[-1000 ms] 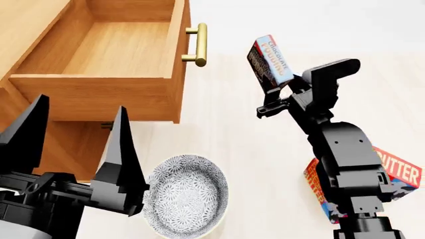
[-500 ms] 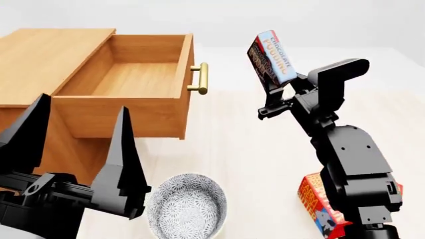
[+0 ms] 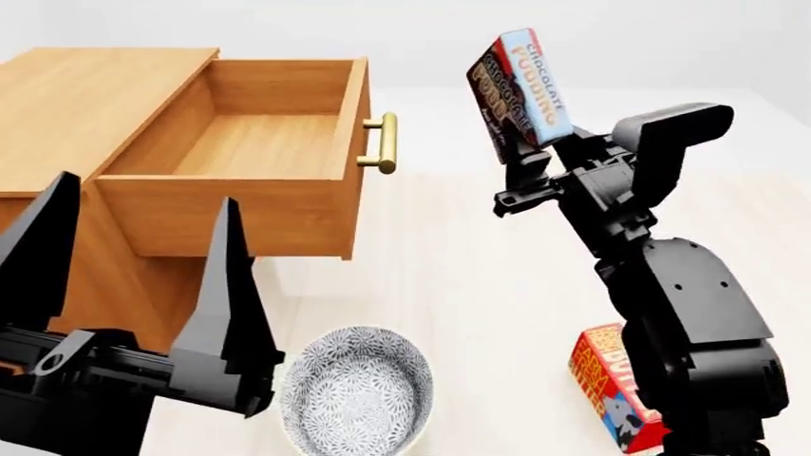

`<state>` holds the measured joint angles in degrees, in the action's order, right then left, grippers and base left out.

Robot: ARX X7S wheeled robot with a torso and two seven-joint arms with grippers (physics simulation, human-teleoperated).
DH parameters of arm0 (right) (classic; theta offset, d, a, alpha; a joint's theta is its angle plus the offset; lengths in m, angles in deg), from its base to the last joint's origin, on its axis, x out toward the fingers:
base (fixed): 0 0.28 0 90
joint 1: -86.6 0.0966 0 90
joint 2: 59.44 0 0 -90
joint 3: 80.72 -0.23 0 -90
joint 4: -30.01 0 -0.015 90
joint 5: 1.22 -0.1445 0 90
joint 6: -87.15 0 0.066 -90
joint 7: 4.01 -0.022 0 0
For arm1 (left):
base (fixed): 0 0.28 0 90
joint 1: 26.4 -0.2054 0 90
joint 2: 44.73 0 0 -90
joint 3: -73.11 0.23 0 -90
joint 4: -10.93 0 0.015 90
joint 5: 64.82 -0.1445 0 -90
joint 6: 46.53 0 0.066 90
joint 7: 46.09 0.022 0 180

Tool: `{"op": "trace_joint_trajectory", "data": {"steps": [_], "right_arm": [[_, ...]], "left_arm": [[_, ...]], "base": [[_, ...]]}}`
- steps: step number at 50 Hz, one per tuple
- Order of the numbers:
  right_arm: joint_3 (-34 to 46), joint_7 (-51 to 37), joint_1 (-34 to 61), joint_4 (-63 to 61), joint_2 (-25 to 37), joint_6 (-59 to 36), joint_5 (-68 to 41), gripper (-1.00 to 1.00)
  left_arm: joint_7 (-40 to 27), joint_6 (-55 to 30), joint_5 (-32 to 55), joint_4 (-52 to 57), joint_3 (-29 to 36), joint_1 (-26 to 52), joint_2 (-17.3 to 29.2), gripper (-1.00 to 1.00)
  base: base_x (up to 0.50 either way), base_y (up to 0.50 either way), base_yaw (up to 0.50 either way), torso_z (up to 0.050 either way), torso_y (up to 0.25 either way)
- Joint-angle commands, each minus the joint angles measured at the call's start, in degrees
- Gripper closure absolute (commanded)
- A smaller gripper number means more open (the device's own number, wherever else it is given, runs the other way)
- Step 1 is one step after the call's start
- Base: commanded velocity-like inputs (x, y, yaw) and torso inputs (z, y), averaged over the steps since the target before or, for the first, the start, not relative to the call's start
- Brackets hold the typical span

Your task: Put the chocolate pudding in the top drawer of the cabinet and close it.

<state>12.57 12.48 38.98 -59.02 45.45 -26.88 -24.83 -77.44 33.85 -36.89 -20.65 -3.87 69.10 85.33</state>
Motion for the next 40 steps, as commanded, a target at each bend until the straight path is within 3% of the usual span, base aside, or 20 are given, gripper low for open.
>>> {"op": "trace_joint_trajectory", "data": {"steps": [1, 40], "right_arm": [[-4.0, -0.8, -1.6, -5.9, -2.6, -4.4, -7.9, 1.0], [8.9, -2.3, 13.7, -4.7, -3.6, -3.8, 1.7, 1.0]], "left_arm": [[-0.9, 0.6, -0.6, -0.1, 0.5, 0.0, 0.7, -1.0], [-5.9, 3.0, 4.8, 0.9, 1.4, 3.6, 7.3, -1.0]], "base": [[0.0, 0.0, 0.0, 0.0, 0.0], [0.0, 0.0, 0.0, 0.0, 0.0]]}}
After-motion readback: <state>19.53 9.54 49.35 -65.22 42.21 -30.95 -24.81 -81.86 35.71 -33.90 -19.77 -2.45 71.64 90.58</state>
